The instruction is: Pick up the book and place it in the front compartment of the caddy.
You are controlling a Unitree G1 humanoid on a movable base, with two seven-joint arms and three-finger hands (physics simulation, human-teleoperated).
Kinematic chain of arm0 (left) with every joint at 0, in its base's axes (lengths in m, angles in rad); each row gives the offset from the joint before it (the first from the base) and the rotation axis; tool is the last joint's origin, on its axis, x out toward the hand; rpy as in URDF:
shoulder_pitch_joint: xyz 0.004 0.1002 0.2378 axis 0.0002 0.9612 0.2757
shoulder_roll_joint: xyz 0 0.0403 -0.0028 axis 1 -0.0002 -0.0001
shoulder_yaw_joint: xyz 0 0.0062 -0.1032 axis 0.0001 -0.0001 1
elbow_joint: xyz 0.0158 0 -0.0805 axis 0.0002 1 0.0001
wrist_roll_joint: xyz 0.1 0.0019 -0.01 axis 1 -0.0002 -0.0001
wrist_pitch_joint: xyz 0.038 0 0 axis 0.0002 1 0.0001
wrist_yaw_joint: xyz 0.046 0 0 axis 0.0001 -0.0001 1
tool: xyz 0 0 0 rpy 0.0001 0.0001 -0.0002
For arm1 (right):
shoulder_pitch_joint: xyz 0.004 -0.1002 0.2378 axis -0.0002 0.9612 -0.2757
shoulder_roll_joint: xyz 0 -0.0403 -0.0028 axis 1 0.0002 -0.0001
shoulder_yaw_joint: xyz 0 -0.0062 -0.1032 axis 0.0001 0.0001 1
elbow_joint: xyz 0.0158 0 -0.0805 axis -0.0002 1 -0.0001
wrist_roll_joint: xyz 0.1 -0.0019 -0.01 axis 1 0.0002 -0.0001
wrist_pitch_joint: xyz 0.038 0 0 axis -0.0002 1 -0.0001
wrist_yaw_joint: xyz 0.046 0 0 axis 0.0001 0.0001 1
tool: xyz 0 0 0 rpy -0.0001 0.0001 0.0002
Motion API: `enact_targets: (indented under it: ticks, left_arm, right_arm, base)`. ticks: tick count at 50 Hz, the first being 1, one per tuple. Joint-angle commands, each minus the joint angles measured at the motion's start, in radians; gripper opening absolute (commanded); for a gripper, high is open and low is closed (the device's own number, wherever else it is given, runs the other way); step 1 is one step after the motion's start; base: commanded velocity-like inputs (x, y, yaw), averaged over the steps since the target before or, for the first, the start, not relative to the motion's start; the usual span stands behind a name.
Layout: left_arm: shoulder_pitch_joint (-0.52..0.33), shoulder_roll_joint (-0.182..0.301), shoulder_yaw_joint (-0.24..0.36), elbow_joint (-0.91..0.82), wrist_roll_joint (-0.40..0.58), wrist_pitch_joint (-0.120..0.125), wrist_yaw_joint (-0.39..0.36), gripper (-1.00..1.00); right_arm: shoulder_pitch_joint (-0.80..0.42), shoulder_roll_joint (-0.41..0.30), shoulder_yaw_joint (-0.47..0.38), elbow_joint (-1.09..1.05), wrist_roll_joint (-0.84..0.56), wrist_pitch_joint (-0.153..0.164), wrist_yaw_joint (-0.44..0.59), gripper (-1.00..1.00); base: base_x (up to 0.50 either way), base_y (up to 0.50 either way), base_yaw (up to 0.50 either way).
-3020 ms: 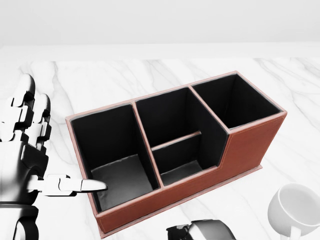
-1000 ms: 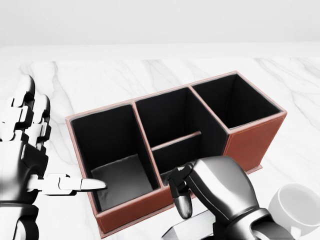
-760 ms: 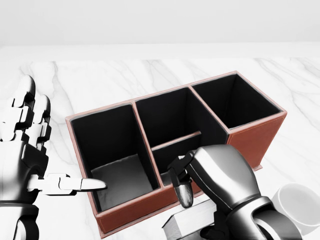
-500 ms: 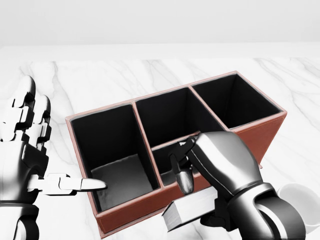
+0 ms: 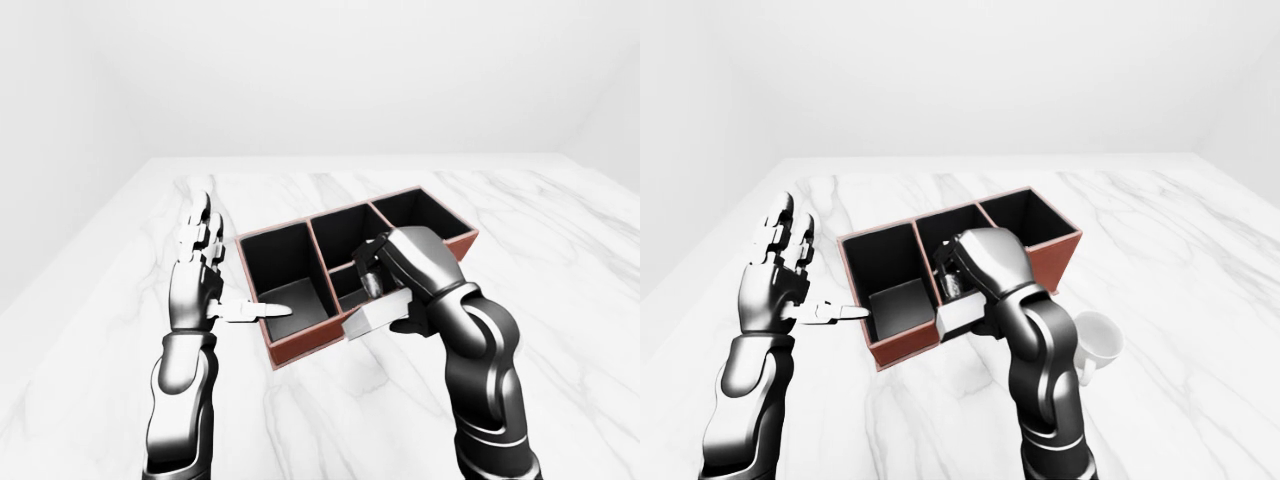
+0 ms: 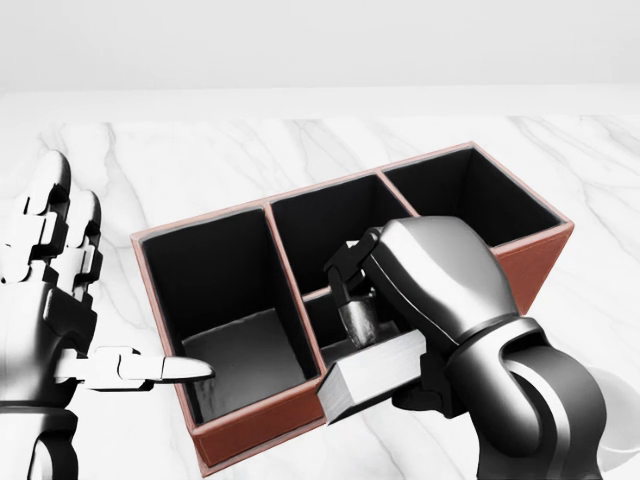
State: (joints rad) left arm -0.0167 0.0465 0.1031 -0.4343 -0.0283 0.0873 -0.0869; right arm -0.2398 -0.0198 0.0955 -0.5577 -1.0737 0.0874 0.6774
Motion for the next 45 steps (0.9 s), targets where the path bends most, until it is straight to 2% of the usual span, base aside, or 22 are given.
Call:
enact_targets:
  ticks: [1, 13, 45]
  left_arm:
    - [-0.003, 0.001, 0.003, -0.003, -0.002, 0.000, 0.000, 1.00]
    - [-0.004, 0.002, 0.005, -0.006, -0.006, 0.000, 0.000, 1.00]
    - [-0.009, 0.004, 0.007, 0.002, -0.005, 0.000, 0.003, 1.00]
  right_arm:
    - [-0.076, 0.006, -0.005, 0.030, -0.022, 0.000, -0.005, -1.00]
    - [-0.181, -0.009, -0.029, 0.080, -0.014, 0.000, 0.007, -1.00]
    - [-0.351, -0.026, -0.041, 0.281, -0.001, 0.000, -0.074, -1.00]
  base:
    - [0.00, 0.00, 0.00]
    - [0.00, 0.00, 0.00]
    - [0.00, 0.00, 0.00]
